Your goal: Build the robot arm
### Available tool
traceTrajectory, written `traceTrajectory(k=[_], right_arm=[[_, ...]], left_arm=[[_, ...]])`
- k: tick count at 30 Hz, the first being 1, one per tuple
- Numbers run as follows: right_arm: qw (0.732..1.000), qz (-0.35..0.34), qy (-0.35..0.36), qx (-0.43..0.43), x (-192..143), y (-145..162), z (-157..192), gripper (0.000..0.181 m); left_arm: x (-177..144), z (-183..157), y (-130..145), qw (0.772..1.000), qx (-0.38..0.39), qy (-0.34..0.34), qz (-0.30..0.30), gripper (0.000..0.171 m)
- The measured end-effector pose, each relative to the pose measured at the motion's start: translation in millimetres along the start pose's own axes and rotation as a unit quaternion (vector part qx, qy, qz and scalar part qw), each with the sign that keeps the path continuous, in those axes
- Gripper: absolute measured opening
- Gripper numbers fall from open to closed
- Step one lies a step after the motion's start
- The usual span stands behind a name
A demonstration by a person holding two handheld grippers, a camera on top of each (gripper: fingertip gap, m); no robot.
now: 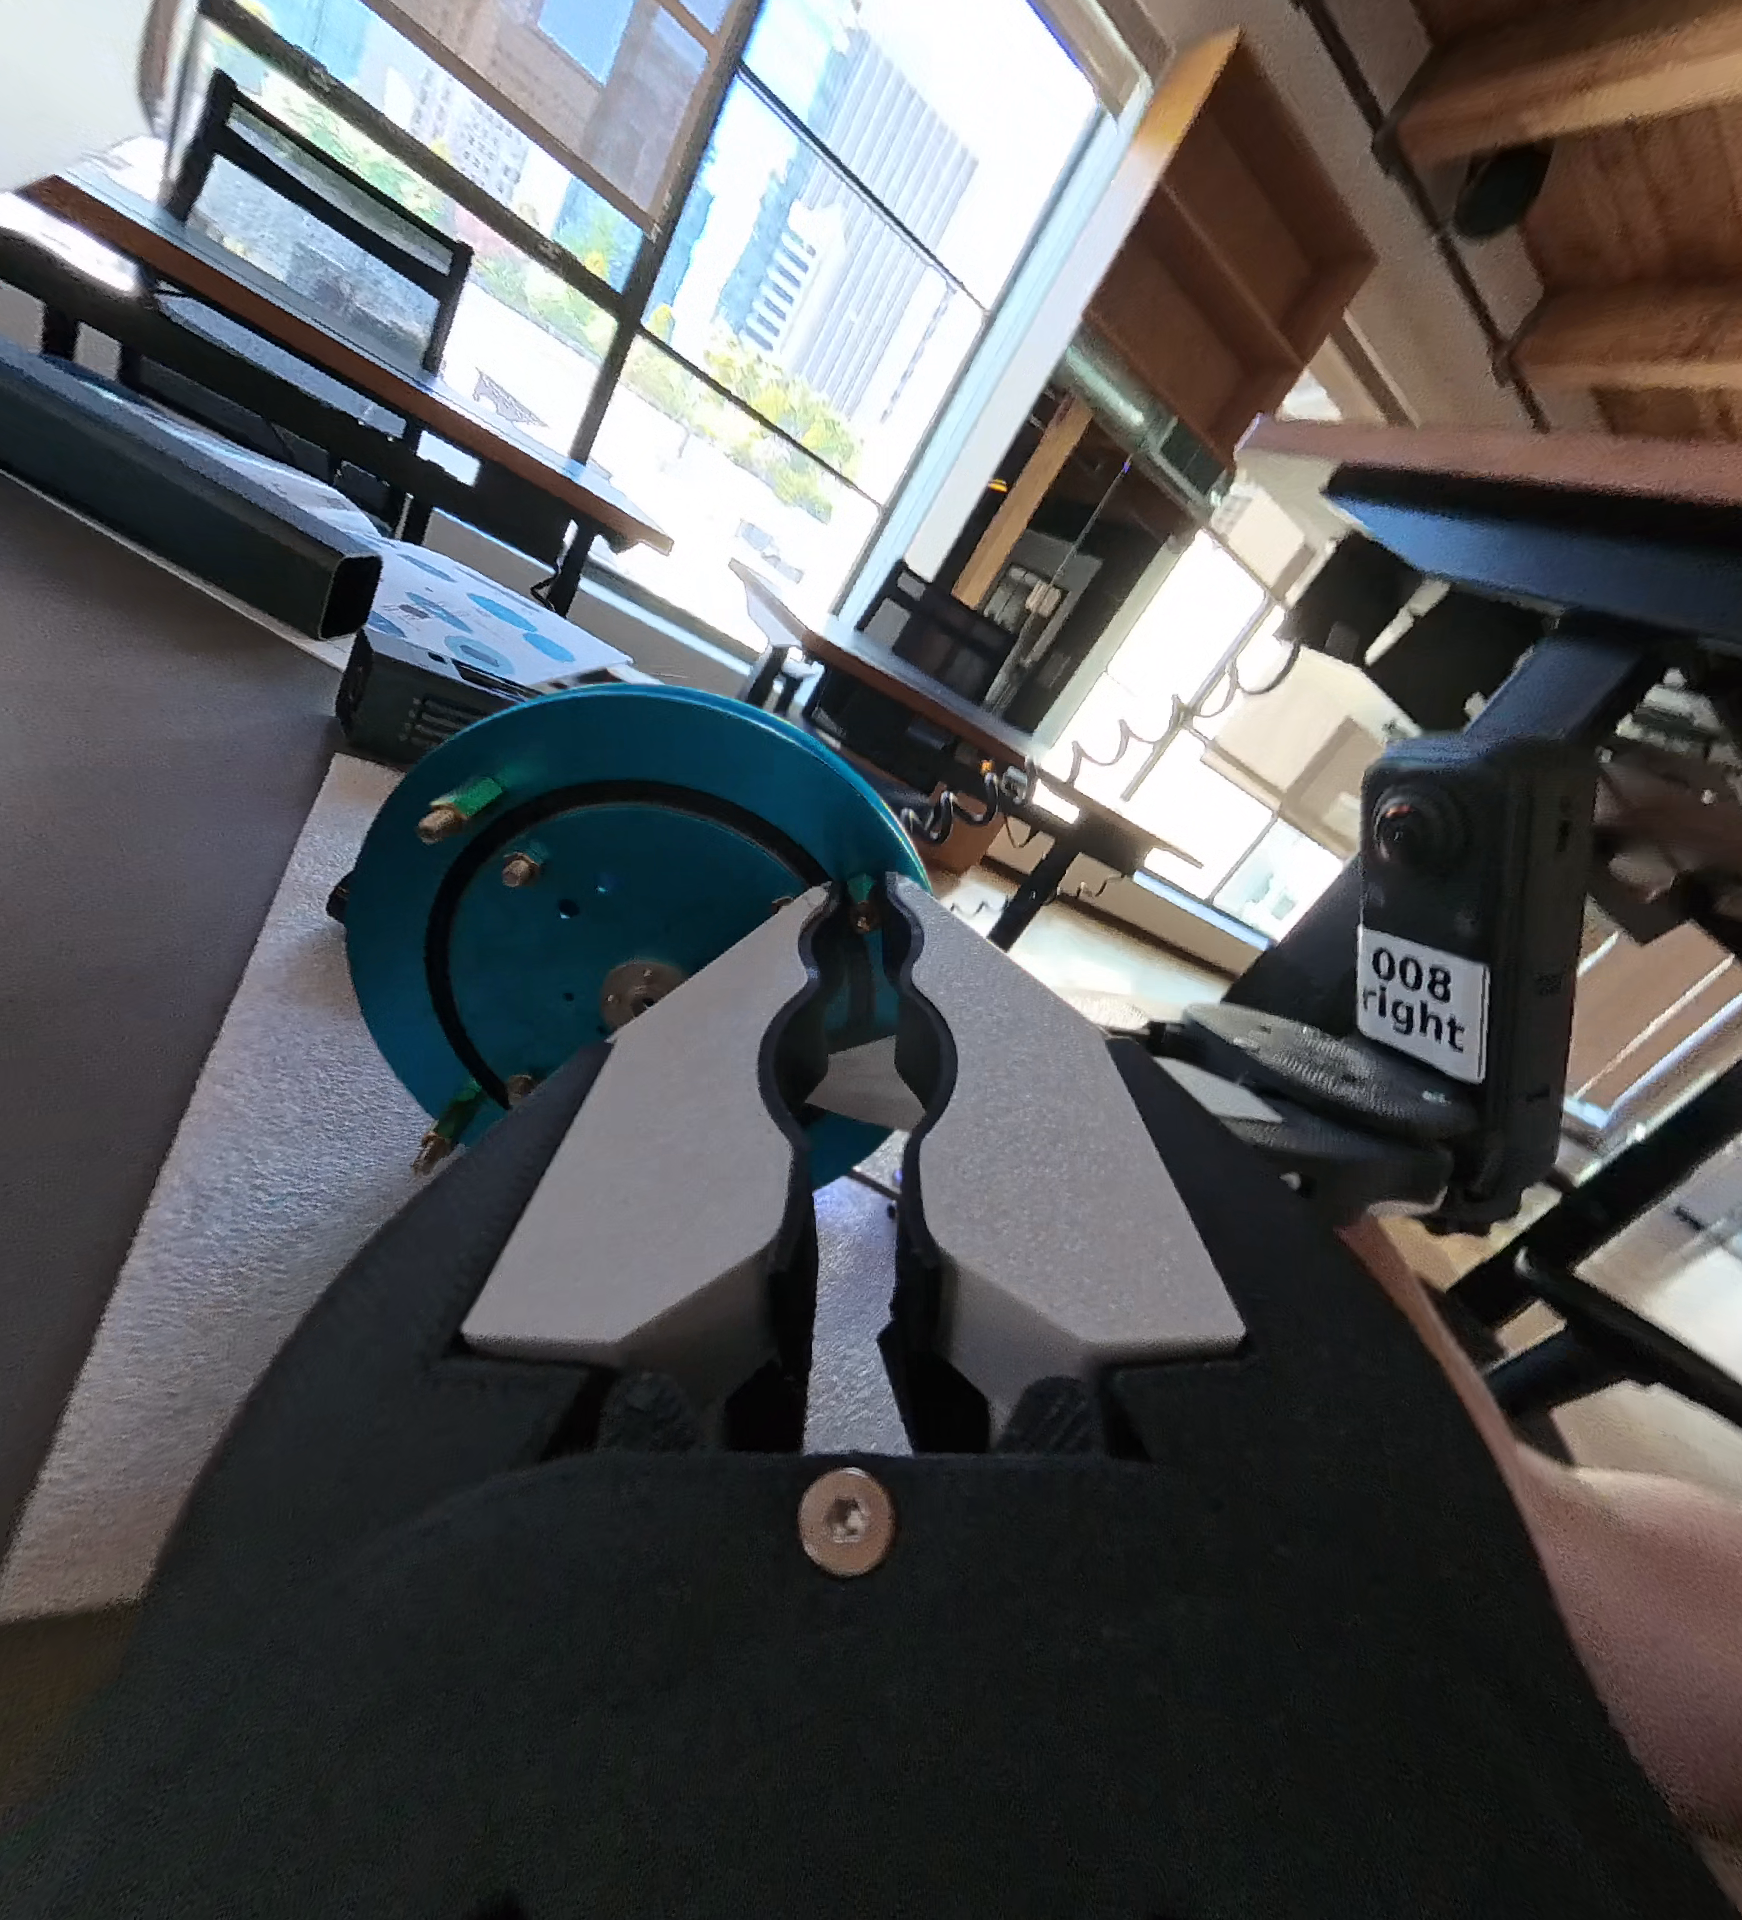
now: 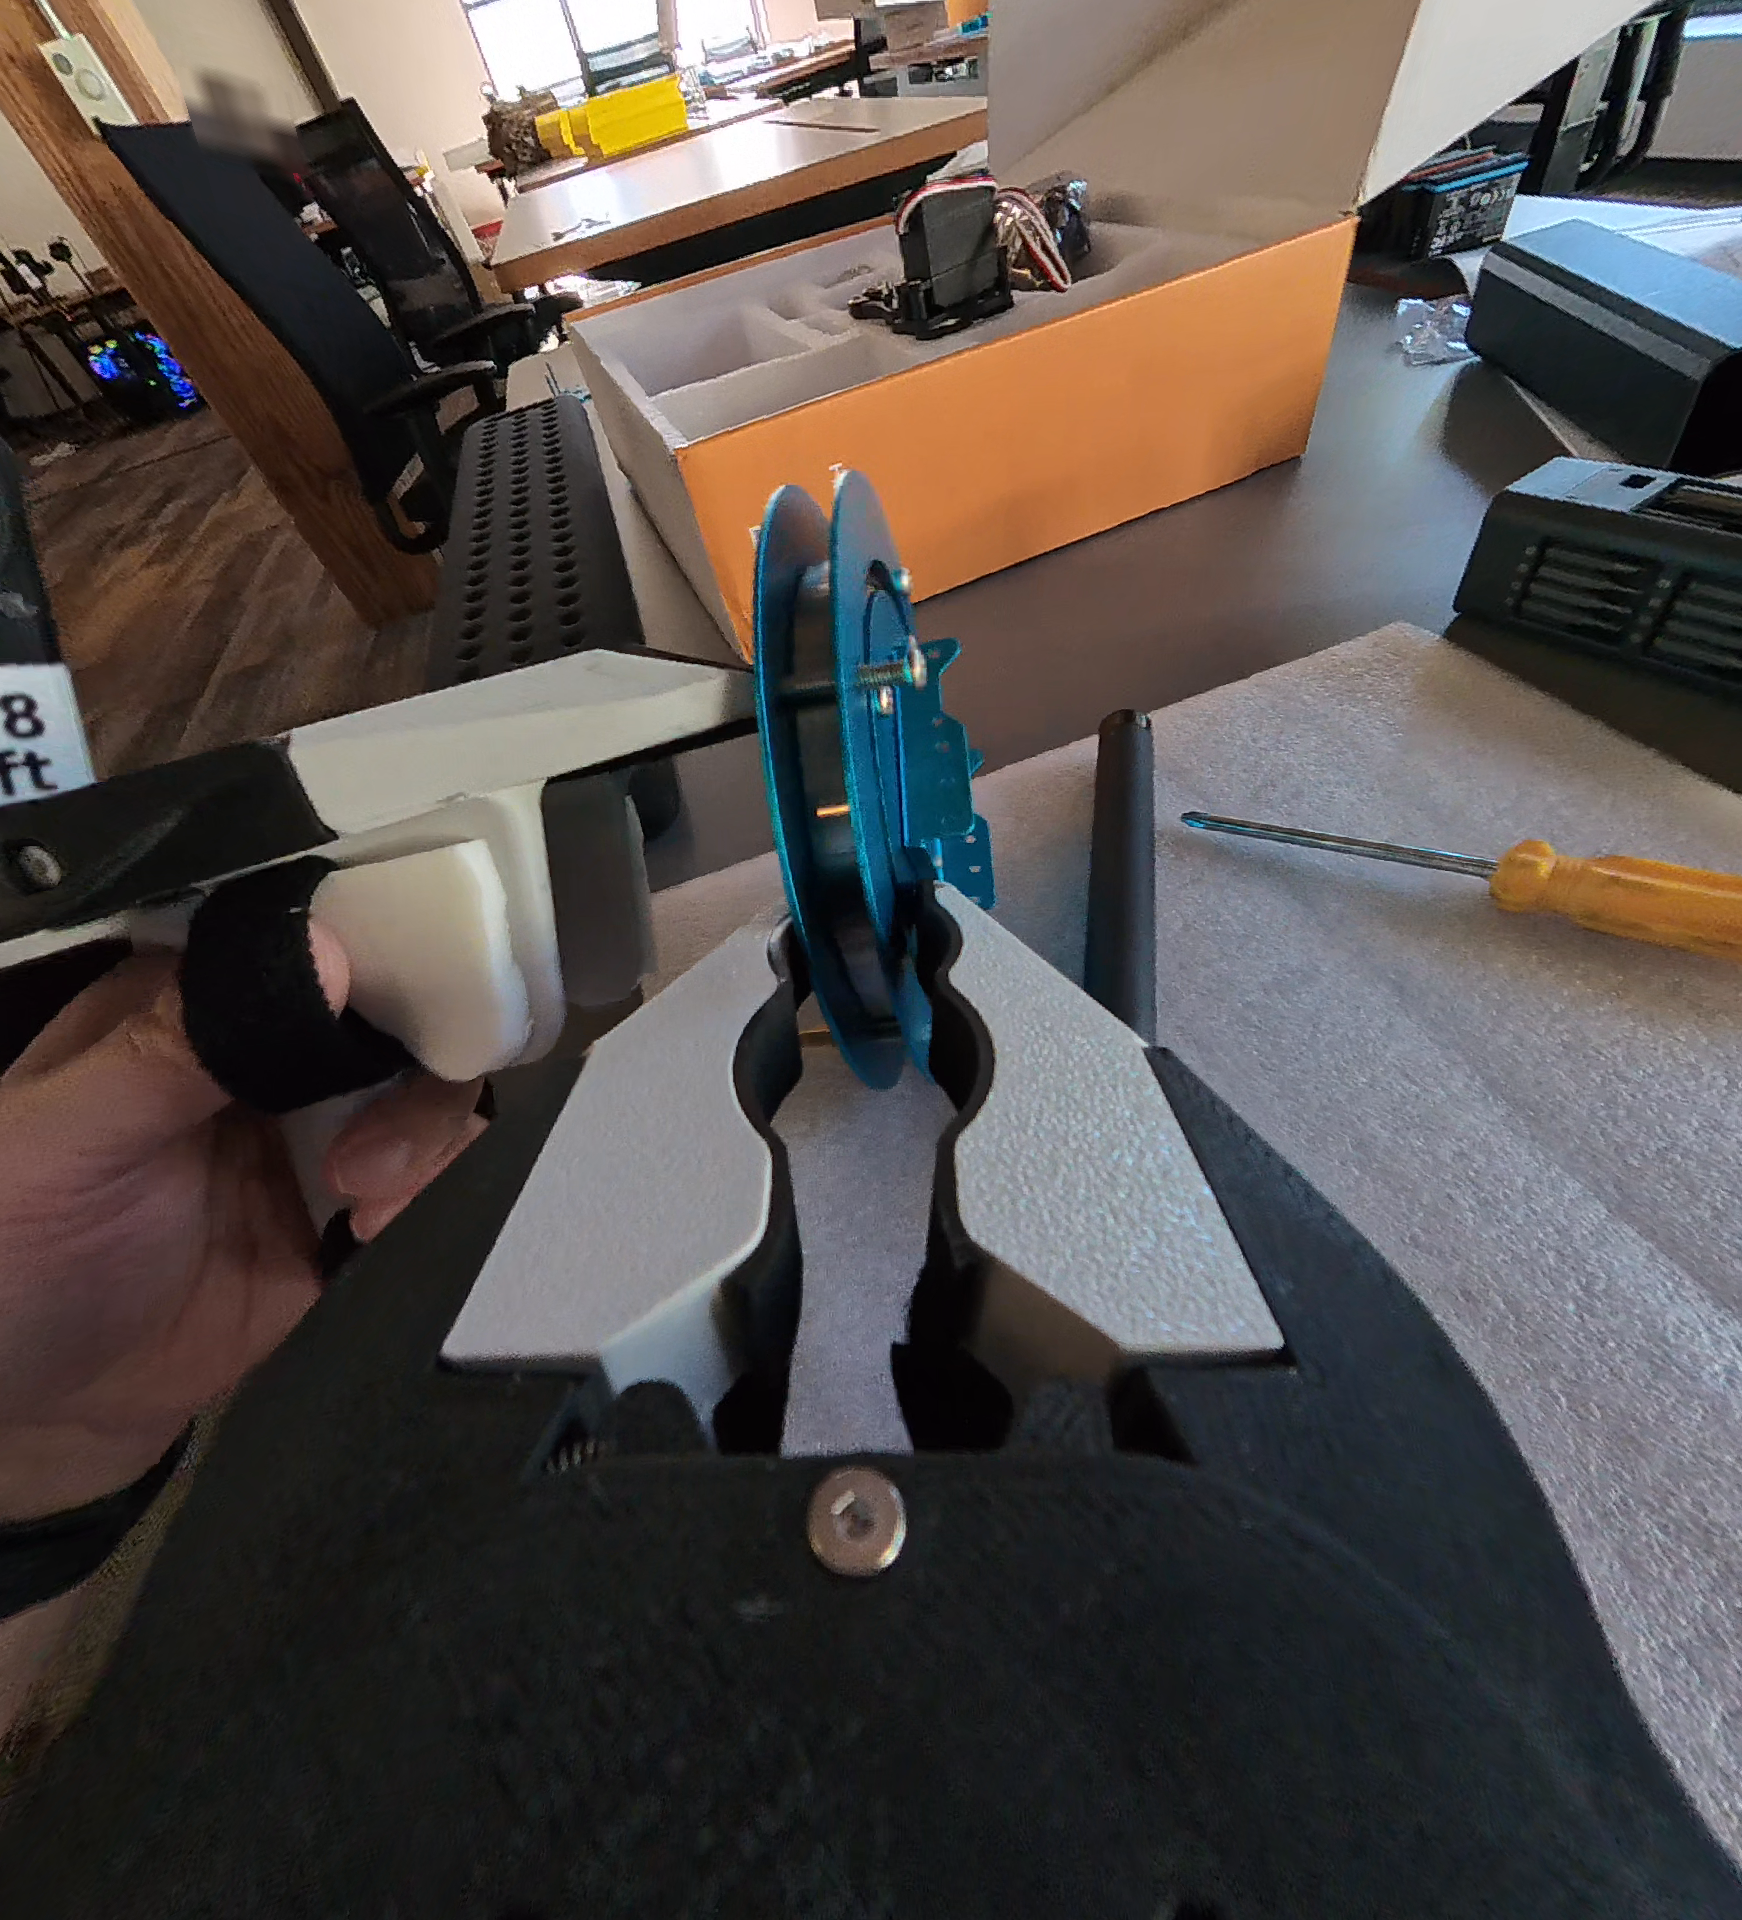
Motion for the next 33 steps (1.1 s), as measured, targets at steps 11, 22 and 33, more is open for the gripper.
traceTrajectory(k=[11, 22, 33], right_arm=[[0.953, -0.019, -0.099, -0.286, -41, -30, -16, 0.027], [0.770, 0.026, -0.114, -0.627, -20, -53, -20, 0.012], [0.717, 0.040, -0.095, -0.689, -23, -51, -19, 0.009]], left_arm=[[-12, 10, -5, 0.989, 0.046, 0.102, 0.097, 0.003], [-7, 9, -11, 0.976, 0.080, 0.126, 0.158, 0.004], [-4, 6, -7, 0.976, 0.072, 0.131, 0.157, 0.003]])
Point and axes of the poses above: each gripper's, where its closed fingertips meet, x out along the fingers, y out of its underside, z = x × y across the jaws, the point moved 8 cm from there along -x, back along the fingers, and after that the axes turned 10 degrees about z, right-handed, at the moved point
